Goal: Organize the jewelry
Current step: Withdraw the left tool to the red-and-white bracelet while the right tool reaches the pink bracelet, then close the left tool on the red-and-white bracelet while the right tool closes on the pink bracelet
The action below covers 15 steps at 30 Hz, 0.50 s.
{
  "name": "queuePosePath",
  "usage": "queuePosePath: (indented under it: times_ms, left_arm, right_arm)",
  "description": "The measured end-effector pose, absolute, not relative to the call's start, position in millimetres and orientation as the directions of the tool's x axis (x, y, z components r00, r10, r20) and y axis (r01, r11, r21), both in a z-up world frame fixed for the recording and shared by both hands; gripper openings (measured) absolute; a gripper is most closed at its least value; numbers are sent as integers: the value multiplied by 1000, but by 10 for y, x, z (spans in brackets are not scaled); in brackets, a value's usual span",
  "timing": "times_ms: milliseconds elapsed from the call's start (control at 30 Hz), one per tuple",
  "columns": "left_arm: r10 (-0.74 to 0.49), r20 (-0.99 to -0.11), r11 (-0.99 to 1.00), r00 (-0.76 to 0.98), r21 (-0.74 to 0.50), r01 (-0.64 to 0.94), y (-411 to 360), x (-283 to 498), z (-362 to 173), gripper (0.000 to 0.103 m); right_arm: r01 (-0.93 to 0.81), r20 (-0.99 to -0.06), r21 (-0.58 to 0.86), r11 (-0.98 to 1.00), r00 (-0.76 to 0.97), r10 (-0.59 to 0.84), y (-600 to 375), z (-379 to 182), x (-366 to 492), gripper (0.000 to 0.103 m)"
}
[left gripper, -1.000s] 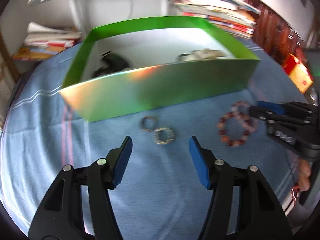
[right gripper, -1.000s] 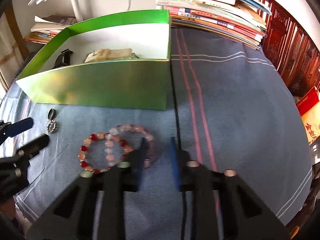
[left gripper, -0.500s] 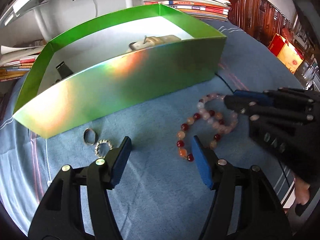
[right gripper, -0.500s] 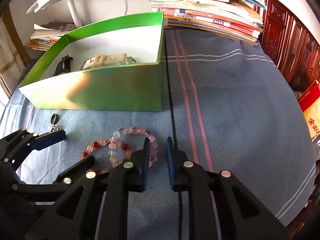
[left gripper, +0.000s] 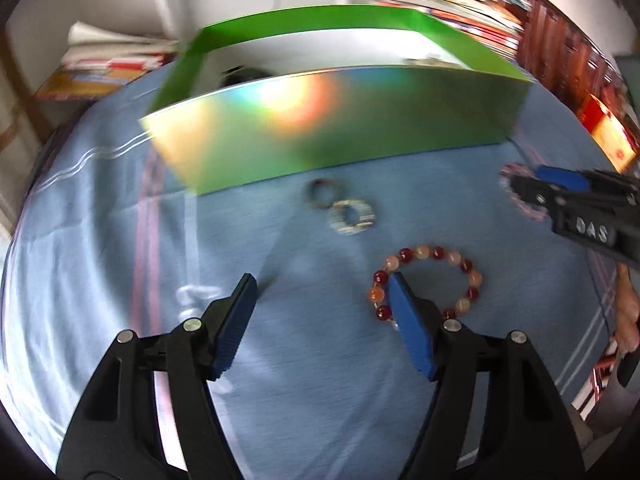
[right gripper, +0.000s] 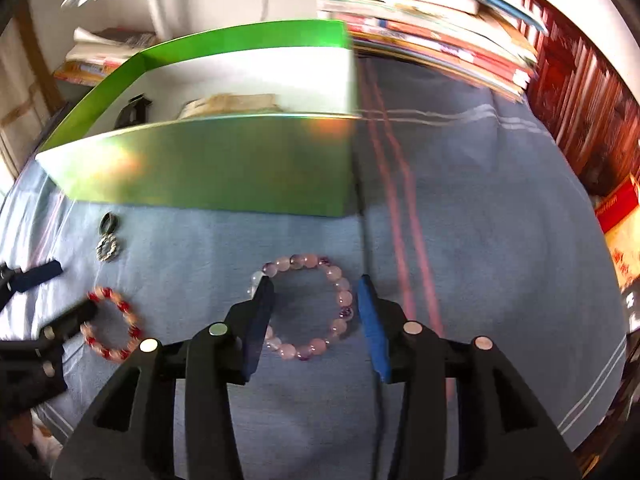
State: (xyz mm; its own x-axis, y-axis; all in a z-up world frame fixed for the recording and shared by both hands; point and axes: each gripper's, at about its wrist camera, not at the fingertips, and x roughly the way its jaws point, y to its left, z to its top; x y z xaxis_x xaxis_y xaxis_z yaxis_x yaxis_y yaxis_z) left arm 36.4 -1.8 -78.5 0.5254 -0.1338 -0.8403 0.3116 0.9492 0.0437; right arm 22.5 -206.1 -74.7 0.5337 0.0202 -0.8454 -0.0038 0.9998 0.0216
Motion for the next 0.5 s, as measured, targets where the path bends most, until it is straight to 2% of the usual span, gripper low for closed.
queuePosePath:
  times_ms: [100,200,267,500]
  left_arm:
    - [-88,-838,969,539,52,240,216,431,-778,68]
    - [-37,-837,984,545,64,165,419,500,-771,68]
    - [-25,-838,987,545,65,145,490,529,-764,68]
    - [-32,-832,982,554,77,171,367,453,-756,68]
  right_arm:
    - [-104,-839,26,994,538,78,-1813,-731,188,30]
    - [-175,-837,51,983,529,137,-1665,-718,158,30]
    - [-165,-838,41,985,532,124,-1664,-715,169,30]
    - [-124,-837,19,992,540,83,-1719,-712,188,30]
